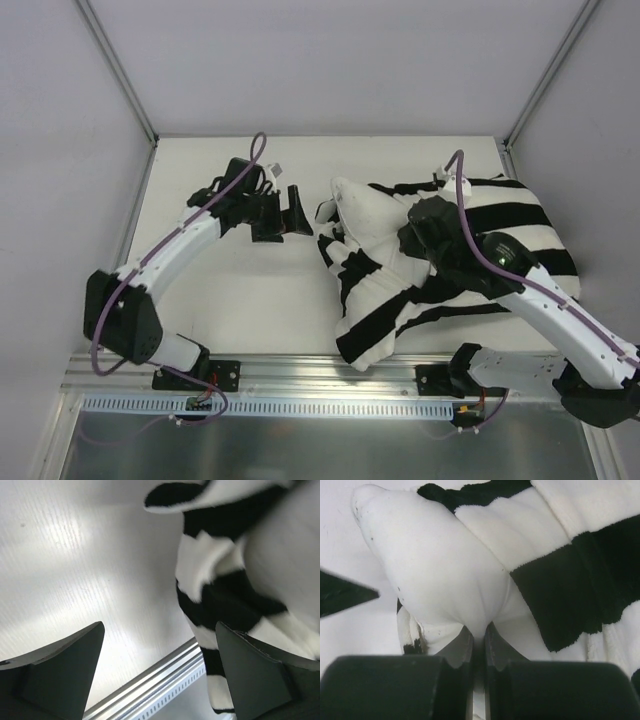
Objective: Remove the pillowcase from the pillow
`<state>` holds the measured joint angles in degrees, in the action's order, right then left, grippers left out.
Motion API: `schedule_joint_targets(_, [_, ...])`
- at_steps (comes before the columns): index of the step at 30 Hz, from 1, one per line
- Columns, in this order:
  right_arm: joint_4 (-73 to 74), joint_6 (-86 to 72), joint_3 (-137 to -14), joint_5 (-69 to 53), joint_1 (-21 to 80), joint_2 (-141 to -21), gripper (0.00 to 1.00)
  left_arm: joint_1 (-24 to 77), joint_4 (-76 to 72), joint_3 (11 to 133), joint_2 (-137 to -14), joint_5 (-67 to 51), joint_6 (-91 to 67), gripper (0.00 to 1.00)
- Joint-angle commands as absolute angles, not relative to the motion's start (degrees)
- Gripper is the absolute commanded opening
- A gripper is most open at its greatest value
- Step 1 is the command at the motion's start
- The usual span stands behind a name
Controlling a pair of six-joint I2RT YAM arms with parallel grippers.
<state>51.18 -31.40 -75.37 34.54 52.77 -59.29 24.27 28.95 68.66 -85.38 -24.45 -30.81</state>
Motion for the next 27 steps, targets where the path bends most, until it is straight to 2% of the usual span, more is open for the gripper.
schedule_joint_targets(1, [43.24,-29.09,-83.13,33.33,48.96,-62.73,0.01,24.08,28.30,64.36,-74.64,-23.54,-31.90,0.94])
schedule_joint_targets(6, [41.31,-27.60,-88.41,30.76,46.41,-69.33,0.01,30.48,26.37,60.12,-66.45,-24.70,-36.03,0.93])
schedule_joint_targets(8, [41.22,-27.16,-90.96,30.15,46.32,-72.49,0.01,34.25,24.36,59.15,-64.35,-25.13,-38.40,0.96])
schedule_joint_targets(9, [40.87,-27.16,-91.49,29.89,46.23,-73.38,0.01,35.23,22.26,58.89,-63.90,-25.83,-39.02,0.99])
schedule_joint_targets(13, [40.69,-26.63,-94.91,28.04,45.62,-76.90,0.01,38.14,20.22,56.35,-63.81,-26.63,-38.06,0.99])
schedule_joint_targets(19, [40.78,-25.93,-99.31,25.67,44.12,-80.59,0.01,41.03,17.93,52.56,-64.24,-29.18,-37.00,0.99])
schedule_joint_targets(21, [40.69,-26.01,-101.15,25.23,43.33,-82.08,0.01,41.92,16.70,51.51,-64.86,-29.00,-37.09,0.96])
schedule_joint_targets(23, [40.87,-25.84,-102.65,25.23,42.54,-83.23,0.01,42.54,14.95,50.89,-66.35,-29.09,-38.23,0.84])
schedule_joint_targets(24, [40.70,-25.75,-104.31,25.22,42.19,-83.93,0.01,42.71,14.33,50.71,-66.62,-29.18,-38.49,0.67])
schedule_joint_targets(26, [40.96,-25.75,-105.81,25.22,41.49,-85.78,0.01,43.24,12.75,50.63,-67.23,-28.92,-39.63,0.41])
schedule_joint_targets(27, [40.87,-25.75,-107.13,25.57,41.14,-86.91,0.01,43.33,12.48,50.28,-67.32,-28.83,-40.07,0.15])
